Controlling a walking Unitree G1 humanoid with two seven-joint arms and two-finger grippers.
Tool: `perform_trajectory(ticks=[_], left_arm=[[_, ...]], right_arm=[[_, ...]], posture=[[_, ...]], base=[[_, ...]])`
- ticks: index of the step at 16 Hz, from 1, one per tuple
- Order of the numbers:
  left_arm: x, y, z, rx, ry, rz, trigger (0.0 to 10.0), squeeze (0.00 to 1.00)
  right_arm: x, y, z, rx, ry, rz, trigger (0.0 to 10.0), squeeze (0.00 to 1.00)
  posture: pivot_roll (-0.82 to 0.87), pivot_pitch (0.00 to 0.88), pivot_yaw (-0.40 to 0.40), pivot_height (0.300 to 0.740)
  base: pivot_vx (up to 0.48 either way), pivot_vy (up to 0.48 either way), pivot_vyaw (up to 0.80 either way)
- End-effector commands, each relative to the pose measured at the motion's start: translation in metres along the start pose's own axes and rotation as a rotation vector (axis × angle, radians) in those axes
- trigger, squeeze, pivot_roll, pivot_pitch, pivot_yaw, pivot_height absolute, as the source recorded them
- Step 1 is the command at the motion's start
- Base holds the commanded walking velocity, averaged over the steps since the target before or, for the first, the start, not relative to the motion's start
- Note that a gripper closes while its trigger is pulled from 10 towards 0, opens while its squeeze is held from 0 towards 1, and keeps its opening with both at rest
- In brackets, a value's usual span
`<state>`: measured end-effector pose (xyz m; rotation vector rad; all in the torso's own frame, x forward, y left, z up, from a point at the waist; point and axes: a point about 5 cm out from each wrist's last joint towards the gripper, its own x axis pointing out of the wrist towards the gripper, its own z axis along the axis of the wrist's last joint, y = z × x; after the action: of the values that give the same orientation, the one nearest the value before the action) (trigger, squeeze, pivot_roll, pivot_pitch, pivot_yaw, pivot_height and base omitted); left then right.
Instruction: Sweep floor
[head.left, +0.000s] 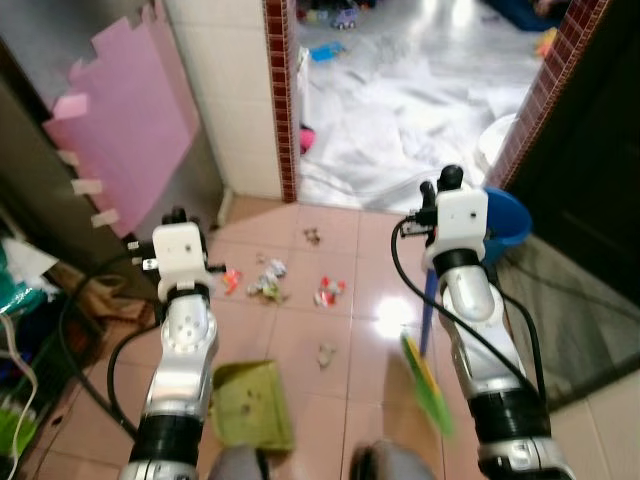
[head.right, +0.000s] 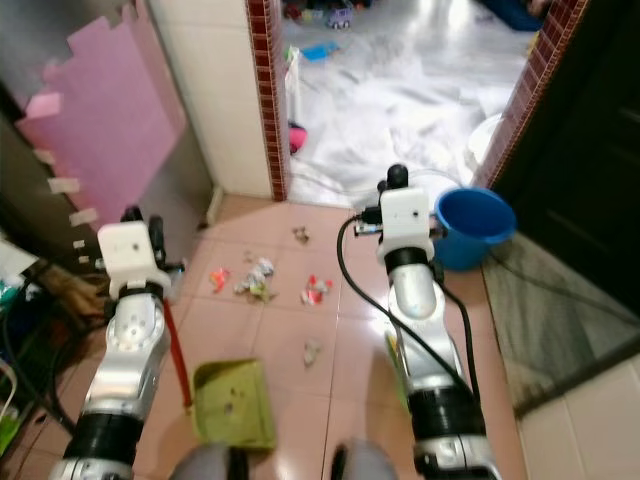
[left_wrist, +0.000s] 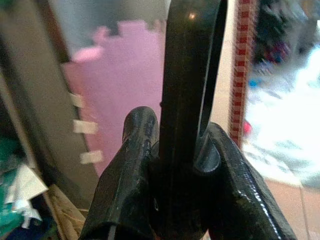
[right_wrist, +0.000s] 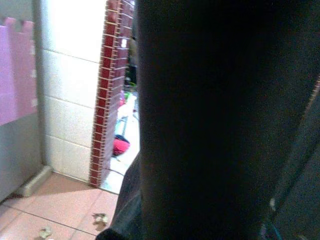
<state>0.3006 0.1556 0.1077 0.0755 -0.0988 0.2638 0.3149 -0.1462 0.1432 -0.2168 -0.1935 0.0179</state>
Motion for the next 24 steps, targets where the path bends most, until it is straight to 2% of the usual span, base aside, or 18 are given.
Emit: perform_trajectory(ticks=[1, 4, 6, 8, 11, 12, 14, 15, 18, 19, 21, 24], left_arm=[[0.002, -0.007, 0.007, -0.035, -0.051, -0.023, 10.0, 0.00], [0.008, -0.025, 0.002, -0.038, -0.077, -0.047, 10.0, 0.00], [0.016, -0.030, 0.000, -0.010, -0.078, 0.014, 10.0, 0.00], [0.019, -0.035, -0.007, 0.012, -0.031, 0.048, 10.0, 0.00], [0.015, -0.041, -0.017, 0.012, -0.014, 0.009, 10.0, 0.00], [0.009, -0.040, -0.029, 0.015, 0.024, 0.023, 10.0, 0.00], [0.010, -0.036, -0.034, -0.010, 0.068, 0.058, 10.0, 0.00], [0.010, -0.036, -0.037, -0.015, 0.088, 0.063, 10.0, 0.00], [0.010, -0.036, -0.039, -0.013, 0.088, 0.067, 10.0, 0.00], [0.010, -0.036, -0.040, -0.015, 0.090, 0.070, 10.0, 0.00], [0.011, -0.036, -0.041, -0.016, 0.097, 0.074, 10.0, 0.00], [0.011, -0.037, -0.041, -0.018, 0.101, 0.064, 10.0, 0.00]], right_arm=[[0.006, 0.006, 0.017, 0.024, -0.087, 0.025, 10.0, 0.00], [0.007, 0.013, 0.017, 0.087, -0.080, 0.061, 10.0, 0.00], [0.009, 0.017, 0.017, 0.118, -0.079, 0.074, 10.0, 0.00], [0.011, 0.021, 0.017, 0.132, -0.076, 0.098, 10.0, 0.00], [0.012, 0.024, 0.016, 0.130, -0.076, 0.108, 10.0, 0.00], [0.011, 0.028, 0.013, 0.161, -0.066, 0.119, 10.0, 0.00], [0.009, 0.037, 0.010, 0.233, -0.043, 0.154, 10.0, 0.00], [0.008, 0.045, 0.010, 0.288, -0.029, 0.214, 10.0, 0.00], [0.002, 0.057, 0.011, 0.278, -0.021, 0.399, 10.0, 0.00], [-0.001, 0.057, 0.009, 0.258, -0.015, 0.456, 10.0, 0.00], [-0.005, 0.055, 0.007, 0.275, 0.013, 0.557, 10.0, 0.00], [-0.006, 0.045, 0.029, 0.414, 0.016, 0.760, 10.0, 0.00]], posture=[[-0.04, 0.042, 0.021, 0.740], [-0.05, 0.041, 0.020, 0.740], [-0.06, 0.041, 0.021, 0.740], [-0.07, 0.042, 0.023, 0.740], [-0.08, 0.051, 0.024, 0.740], [-0.07, 0.053, 0.024, 0.740], [-0.07, 0.056, 0.021, 0.740], [-0.07, 0.054, 0.020, 0.740], [-0.07, 0.055, 0.018, 0.740], [-0.08, 0.058, 0.015, 0.740], [-0.08, 0.058, 0.015, 0.740], [-0.08, 0.057, 0.016, 0.740]], base=[[0.000, 0.000, 0.00], [0.000, 0.000, 0.00], [0.000, 0.000, 0.00], [0.000, 0.000, 0.00], [0.000, 0.000, 0.00], [0.000, 0.000, 0.00], [0.000, 0.000, 0.00], [0.000, 0.000, 0.00], [0.000, 0.000, 0.00], [0.000, 0.000, 0.00], [0.000, 0.000, 0.00], [0.000, 0.000, 0.00]])
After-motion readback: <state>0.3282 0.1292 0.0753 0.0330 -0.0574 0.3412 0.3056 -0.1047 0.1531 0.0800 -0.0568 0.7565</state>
